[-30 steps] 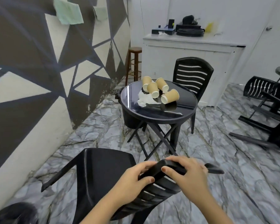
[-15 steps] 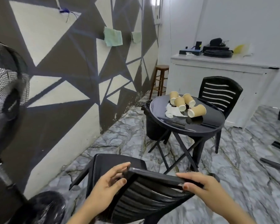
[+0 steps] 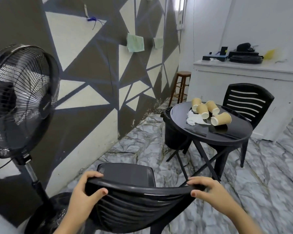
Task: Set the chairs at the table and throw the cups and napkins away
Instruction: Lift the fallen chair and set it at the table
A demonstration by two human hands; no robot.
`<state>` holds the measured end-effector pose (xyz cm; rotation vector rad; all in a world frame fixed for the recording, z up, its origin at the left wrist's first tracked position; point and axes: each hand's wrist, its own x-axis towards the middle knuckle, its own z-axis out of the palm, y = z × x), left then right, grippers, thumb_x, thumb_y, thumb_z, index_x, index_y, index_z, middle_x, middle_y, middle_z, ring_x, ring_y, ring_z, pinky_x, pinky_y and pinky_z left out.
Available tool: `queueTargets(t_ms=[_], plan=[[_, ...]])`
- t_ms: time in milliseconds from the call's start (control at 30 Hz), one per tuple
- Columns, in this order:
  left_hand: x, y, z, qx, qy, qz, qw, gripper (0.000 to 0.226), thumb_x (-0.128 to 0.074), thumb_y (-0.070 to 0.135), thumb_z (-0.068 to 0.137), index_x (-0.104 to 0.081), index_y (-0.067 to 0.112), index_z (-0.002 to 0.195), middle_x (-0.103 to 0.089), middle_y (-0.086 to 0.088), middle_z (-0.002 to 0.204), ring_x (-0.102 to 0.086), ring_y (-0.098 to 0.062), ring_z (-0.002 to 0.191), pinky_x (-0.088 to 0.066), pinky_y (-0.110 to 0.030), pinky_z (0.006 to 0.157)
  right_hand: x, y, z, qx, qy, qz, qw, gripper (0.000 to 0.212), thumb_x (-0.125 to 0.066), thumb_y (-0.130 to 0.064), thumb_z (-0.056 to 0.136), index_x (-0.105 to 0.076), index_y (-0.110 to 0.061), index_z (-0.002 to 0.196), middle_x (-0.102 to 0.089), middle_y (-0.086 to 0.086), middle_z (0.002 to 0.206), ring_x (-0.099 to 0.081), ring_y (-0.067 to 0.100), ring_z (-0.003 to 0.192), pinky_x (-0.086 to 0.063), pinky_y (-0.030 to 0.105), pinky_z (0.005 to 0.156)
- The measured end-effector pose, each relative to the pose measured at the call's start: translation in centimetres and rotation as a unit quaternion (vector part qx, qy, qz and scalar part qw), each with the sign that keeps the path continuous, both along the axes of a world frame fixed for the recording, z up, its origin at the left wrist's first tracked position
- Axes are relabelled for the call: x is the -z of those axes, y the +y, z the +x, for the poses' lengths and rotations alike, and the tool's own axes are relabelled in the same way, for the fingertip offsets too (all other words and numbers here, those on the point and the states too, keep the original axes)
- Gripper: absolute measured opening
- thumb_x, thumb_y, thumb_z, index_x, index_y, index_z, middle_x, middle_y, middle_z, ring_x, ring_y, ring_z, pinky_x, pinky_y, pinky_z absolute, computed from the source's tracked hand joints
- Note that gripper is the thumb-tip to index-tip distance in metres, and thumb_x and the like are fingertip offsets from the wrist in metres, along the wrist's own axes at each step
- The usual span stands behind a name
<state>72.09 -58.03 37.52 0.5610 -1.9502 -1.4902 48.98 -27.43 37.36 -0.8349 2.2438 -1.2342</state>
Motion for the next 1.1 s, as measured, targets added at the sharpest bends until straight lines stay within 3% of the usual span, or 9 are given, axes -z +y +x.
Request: queueTargets(t_ms=[67,167,300,467,633,700,767,933,1100], plan=[[0.2,-1.1,0.9,-0.018,-0.010,0.006,1.000,0.043,-0.076,0.043,0.042,-0.063,0.035,0.082,-0.065,-0.007,0.105,-0.059,-0.024,0.101,-0.044,-0.037,0.094,0.9,-0.4,-1.0,-0.005,-0.027,0.003,1.000,0.026,-0.074,-0.047,0.068,-0.070,-0.043,0.094,-0.052,-0.023,0.128,-0.043,0.000,0.122,-0.030,0.028,0.102],[0.7,-2.7,2.0,-0.037,-0.024,0.002,0.999,0.049,-0.080,0.037,0.036,-0.063,0.029,0.081,-0.066,-0.004,0.099,-0.060,-0.010,0.090,-0.046,-0.012,0.080,2.3,-1.3,-2.0,-0.025,-0.102,-0.003,0.994,0.044,-0.072,-0.056,0.066,-0.066,-0.037,0.105,-0.040,-0.017,0.136,-0.034,0.007,0.129,-0.029,0.036,0.107],[1.7,-4.5,2.6,-0.050,-0.016,-0.004,0.999,0.042,-0.079,-0.014,0.058,-0.060,0.016,0.080,-0.066,-0.016,0.099,-0.063,-0.001,0.081,-0.046,-0.006,0.073,4.3,-2.9,-2.3,-0.018,-0.210,-0.078,0.975,0.062,-0.084,-0.050,0.054,-0.066,-0.015,0.102,-0.058,-0.002,0.123,-0.055,0.014,0.115,-0.047,0.029,0.090],[2.5,-5.7,2.8,-0.069,0.013,0.027,0.997,0.040,-0.067,-0.024,0.063,-0.057,0.010,0.079,-0.063,-0.013,0.093,-0.059,-0.024,0.087,-0.052,-0.018,0.073,6.6,-4.4,-1.2,0.050,-0.261,-0.215,0.940,0.029,-0.088,-0.014,0.055,-0.068,-0.011,0.076,-0.058,0.011,0.081,-0.055,0.026,0.077,-0.043,0.035,0.071],[2.6,-5.9,1.5,-0.025,0.031,0.035,0.999,0.046,-0.060,-0.030,0.063,-0.056,0.013,0.077,-0.058,-0.015,0.090,-0.062,-0.006,0.076,-0.050,-0.010,0.067,7.6,-2.9,0.3,0.110,-0.259,-0.246,0.927,0.027,-0.081,-0.010,0.050,-0.068,-0.011,0.074,-0.061,0.006,0.074,-0.057,0.024,0.071,-0.047,0.032,0.065],[2.7,-5.7,0.4,0.015,0.029,0.038,0.999,0.046,-0.067,-0.024,0.060,-0.056,0.017,0.078,-0.058,-0.015,0.092,-0.062,-0.004,0.077,-0.049,-0.011,0.069,7.8,-1.3,0.7,0.138,-0.246,-0.252,0.926,0.028,-0.081,-0.013,0.049,-0.069,-0.012,0.074,-0.063,0.002,0.071,-0.057,0.023,0.070,-0.046,0.034,0.066],[2.9,-5.3,-1.0,0.046,0.027,0.044,0.998,0.041,-0.079,0.000,0.050,-0.057,0.020,0.077,-0.060,-0.013,0.094,-0.061,-0.010,0.083,-0.049,-0.015,0.073,7.8,0.4,0.9,0.163,-0.238,-0.257,0.922,0.026,-0.080,-0.013,0.048,-0.070,-0.013,0.073,-0.064,0.001,0.071,-0.058,0.022,0.070,-0.045,0.036,0.068],[3.1,-4.0,-4.6,0.083,0.045,0.064,0.993,0.070,-0.091,0.049,0.018,-0.058,0.023,0.074,-0.062,-0.008,0.086,-0.062,-0.007,0.076,-0.051,-0.014,0.067,7.4,3.6,1.6,0.223,-0.232,-0.282,0.904,0.025,-0.078,-0.010,0.047,-0.070,-0.012,0.070,-0.063,0.009,0.081,-0.057,0.027,0.075,-0.044,0.038,0.070],[2.6,-3.6,-7.9,0.133,0.049,0.056,0.988,0.048,-0.085,0.032,0.035,-0.059,0.024,0.075,-0.059,-0.009,0.085,-0.059,-0.012,0.073,-0.050,-0.016,0.061,7.1,5.5,1.9,0.259,-0.198,-0.297,0.898,0.023,-0.077,-0.013,0.051,-0.070,-0.014,0.072,-0.065,0.000,0.076,-0.059,0.023,0.073,-0.045,0.035,0.067]])
